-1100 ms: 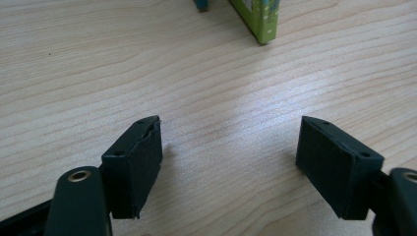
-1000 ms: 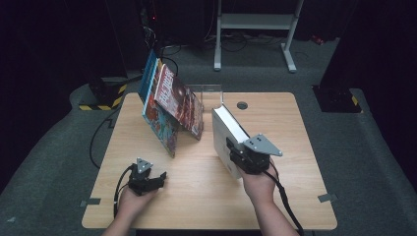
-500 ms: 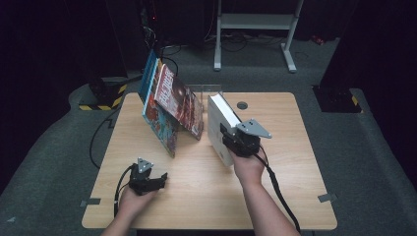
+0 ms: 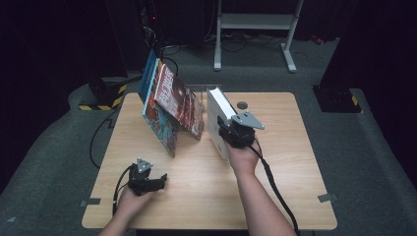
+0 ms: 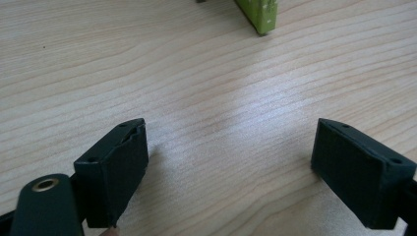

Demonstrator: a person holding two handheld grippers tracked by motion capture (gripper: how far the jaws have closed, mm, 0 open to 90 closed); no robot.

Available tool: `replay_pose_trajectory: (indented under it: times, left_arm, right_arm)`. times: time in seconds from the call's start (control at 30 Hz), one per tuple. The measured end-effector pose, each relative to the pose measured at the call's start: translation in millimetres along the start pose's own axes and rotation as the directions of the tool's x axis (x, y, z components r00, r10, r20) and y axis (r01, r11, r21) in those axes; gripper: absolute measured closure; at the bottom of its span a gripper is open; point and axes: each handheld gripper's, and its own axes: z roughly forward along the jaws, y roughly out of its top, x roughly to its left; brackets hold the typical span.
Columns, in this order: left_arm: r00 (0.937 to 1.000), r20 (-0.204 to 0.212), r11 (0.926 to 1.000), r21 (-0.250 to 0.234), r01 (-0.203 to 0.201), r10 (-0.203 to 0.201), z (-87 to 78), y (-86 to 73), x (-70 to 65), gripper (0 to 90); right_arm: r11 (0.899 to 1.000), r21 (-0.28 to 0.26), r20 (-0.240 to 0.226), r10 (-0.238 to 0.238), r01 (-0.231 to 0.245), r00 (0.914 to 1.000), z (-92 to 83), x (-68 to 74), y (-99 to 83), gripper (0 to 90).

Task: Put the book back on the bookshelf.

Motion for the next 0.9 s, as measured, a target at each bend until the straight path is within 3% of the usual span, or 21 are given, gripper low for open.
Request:
replay_pose_trajectory:
  times: [0.43,0.9]
  left_arm:
    - [1.0000,0.006,1.0000,0.002,-0.005,0.005,0.2,0.4,0.6,13.5]
    - [1.0000,0.010,1.0000,0.002,-0.001,0.001,0.9,0.7,0.4,13.1]
  right_arm:
    - [1.000,-0.002,0.021,-0.023,0.023,0.9995,25.3,1.2,9.7,54.5]
    - [1.000,-0.002,0.058,-0.012,0.012,0.9983,51.1,-2.6,16.9,54.5]
